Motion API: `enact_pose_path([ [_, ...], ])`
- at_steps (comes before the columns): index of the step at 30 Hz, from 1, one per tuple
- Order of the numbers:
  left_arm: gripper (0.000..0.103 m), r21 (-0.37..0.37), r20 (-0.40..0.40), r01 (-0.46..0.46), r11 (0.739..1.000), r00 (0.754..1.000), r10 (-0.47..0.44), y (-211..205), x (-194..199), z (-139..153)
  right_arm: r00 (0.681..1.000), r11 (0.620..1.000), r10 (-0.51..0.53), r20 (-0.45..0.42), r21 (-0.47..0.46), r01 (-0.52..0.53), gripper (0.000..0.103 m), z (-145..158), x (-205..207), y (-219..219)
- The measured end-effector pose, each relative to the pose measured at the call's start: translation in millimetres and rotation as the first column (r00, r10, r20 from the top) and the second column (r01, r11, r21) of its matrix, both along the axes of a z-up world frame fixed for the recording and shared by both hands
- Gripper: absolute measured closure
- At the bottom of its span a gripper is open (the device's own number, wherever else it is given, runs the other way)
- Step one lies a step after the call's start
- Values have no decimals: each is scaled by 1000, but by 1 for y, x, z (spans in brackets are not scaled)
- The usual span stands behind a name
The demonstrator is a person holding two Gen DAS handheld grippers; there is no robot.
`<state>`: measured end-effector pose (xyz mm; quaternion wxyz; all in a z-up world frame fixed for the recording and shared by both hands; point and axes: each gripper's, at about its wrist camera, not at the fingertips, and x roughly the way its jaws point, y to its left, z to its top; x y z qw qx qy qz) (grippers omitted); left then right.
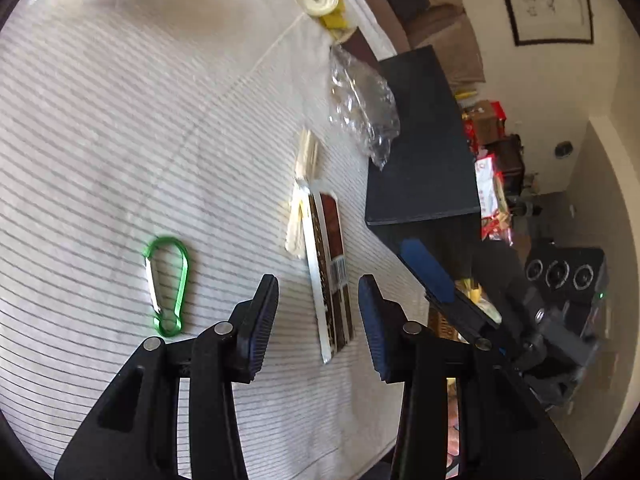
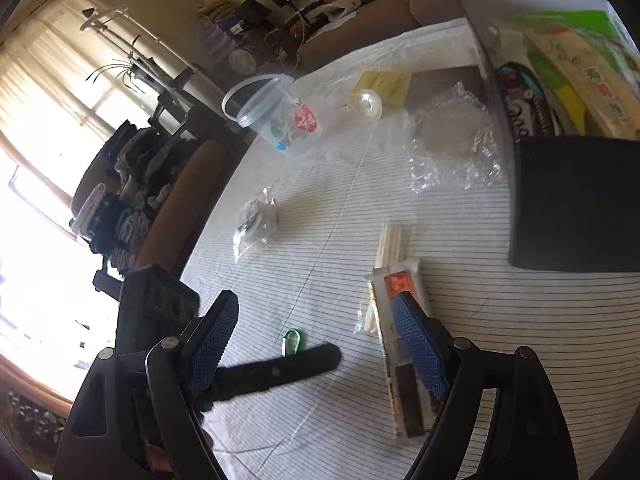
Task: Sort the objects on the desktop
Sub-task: 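Lower the left gripper onto the Dove chocolate bar and close it, then lift the Dove chocolate bar off the table with the left gripper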
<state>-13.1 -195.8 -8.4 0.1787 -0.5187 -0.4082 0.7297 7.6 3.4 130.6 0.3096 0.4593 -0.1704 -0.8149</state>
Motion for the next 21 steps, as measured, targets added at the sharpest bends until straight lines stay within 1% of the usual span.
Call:
enact_pose_path([
  [2,65,-13,-26,-47,999,999,47,-11,-6,9,999,998,-11,-39,65,14,20,2,8,9],
  [4,65,-13,-37,-73,997,997,72,-17,-9,14,994,984,-8,-104,178,26,20,2,19,14],
  [5,65,-19,-42,-82,996,996,82,-18,-10,15,989,969,12,-146,245,24,20,1,26,13],
  [8,63,-51,-64,-71,996,996,68,-9,-12,24,960,895,129,-248,446,-5,20,-8,53,-1],
  [10,62,-87,-74,-48,995,996,42,0,-8,26,934,839,205,-293,544,-14,21,-18,69,-14],
  [11,62,-109,-76,-35,993,997,27,6,-8,26,922,816,238,-305,578,-19,23,-23,76,-20],
  [13,59,-140,-71,-17,990,997,7,6,-5,25,910,785,285,-300,618,-42,24,-35,82,-30],
  [14,59,-149,-68,-10,989,998,0,5,-2,24,914,776,290,-283,629,-52,24,-41,81,-34],
  [16,57,-155,-57,-2,988,998,-7,6,0,21,927,776,277,-255,628,-59,24,-51,75,-36],
  [18,55,-148,-45,-4,989,999,-3,5,0,19,937,781,265,-229,620,-70,31,-59,70,-36],
  [19,52,-143,-41,-7,990,999,1,4,0,18,941,781,263,-215,620,-76,42,-63,68,-35],
  [21,47,-135,-36,-13,991,999,9,1,-1,17,948,803,249,-201,589,-86,51,-65,63,-30],
])
